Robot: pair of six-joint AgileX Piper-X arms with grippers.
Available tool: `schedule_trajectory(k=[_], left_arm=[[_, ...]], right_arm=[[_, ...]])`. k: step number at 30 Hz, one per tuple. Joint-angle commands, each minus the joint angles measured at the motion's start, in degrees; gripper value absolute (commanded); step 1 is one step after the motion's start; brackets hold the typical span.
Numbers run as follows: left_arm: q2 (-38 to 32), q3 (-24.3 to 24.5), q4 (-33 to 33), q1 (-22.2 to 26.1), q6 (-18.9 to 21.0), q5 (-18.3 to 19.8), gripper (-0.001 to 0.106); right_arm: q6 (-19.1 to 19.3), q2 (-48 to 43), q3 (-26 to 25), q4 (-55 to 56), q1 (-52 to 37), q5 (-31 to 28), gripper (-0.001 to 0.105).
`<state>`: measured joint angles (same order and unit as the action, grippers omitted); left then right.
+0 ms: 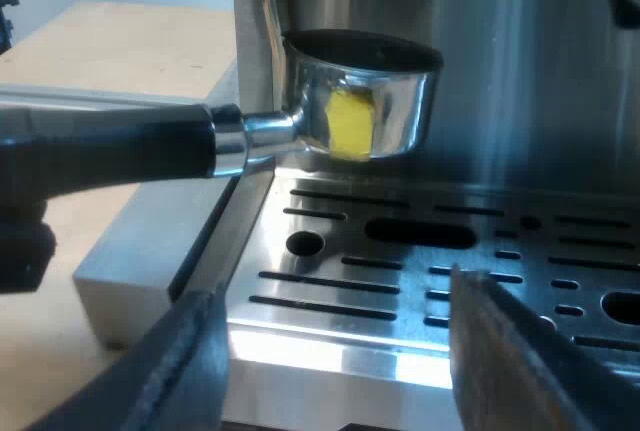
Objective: Put the handle in the coffee machine
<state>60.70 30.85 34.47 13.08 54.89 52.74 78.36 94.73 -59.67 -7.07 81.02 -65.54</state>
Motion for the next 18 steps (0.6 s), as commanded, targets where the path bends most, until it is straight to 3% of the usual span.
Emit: schedule_trajectory(k=[1, 3, 18], left_arm=[[0.5, 0.9, -3.0, 0.0, -0.3, 3.8, 0.0], [2.4, 1.7, -3.7, 0.0, -0.3, 6.3, 0.0], [6.8, 6.8, -7.1, -3.4, -0.2, 6.4, 0.0]], right_arm=[[0.8, 0.3, 0.0, -1.3, -0.9, -0.2, 0.051], [1.3, 0.4, 0.0, -1.5, -1.2, -0.1, 0.051], [1.6, 0.4, 0.0, -2.1, -2.2, -0.2, 0.051]])
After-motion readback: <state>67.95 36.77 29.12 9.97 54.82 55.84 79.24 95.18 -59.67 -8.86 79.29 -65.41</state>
